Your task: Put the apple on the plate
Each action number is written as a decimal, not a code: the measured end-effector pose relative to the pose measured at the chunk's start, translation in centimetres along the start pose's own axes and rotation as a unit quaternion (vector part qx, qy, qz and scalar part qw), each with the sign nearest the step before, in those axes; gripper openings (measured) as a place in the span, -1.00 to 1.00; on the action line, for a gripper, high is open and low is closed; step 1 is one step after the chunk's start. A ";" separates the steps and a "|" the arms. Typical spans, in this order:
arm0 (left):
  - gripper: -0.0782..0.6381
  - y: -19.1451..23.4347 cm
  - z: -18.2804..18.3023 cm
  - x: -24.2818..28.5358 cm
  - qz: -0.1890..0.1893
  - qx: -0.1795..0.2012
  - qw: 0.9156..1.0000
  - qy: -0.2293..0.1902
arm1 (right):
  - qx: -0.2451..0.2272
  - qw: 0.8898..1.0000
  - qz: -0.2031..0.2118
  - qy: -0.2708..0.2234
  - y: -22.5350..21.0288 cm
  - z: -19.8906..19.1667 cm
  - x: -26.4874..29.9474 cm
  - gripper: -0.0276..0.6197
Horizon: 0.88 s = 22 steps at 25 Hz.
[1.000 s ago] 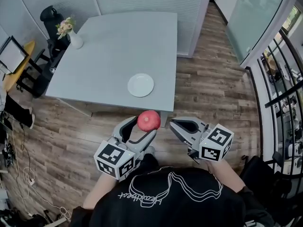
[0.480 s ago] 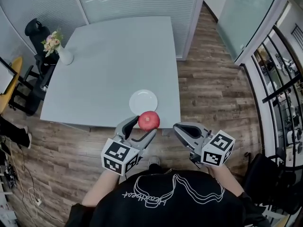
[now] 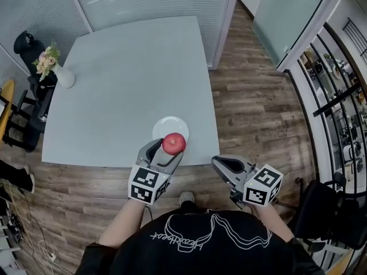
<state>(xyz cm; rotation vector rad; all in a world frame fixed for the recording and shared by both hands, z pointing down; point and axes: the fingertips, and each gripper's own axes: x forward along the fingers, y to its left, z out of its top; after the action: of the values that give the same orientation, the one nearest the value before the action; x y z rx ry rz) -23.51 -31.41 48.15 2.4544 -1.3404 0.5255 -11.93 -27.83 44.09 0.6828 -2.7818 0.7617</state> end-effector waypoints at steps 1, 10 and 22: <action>0.04 0.6 -0.4 0.5 0.003 0.003 1.000 0.004 | 0.003 1.000 -0.003 0.001 -0.2 0.0 0.2 -0.89; 0.05 4.6 -3.8 4.7 0.020 0.003 0.999 0.030 | 0.027 0.999 -0.024 0.001 -2.6 -0.2 0.7 -0.89; 0.04 6.1 -7.2 7.8 0.021 0.032 0.998 0.053 | 0.037 0.998 -0.041 0.005 -4.0 -0.8 1.0 -0.89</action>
<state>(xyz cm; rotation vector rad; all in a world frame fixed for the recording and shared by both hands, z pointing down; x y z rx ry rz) -26.05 -37.35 58.56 2.4162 -1.3538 0.7094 -10.86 -30.87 46.87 0.7986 -2.7099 0.8531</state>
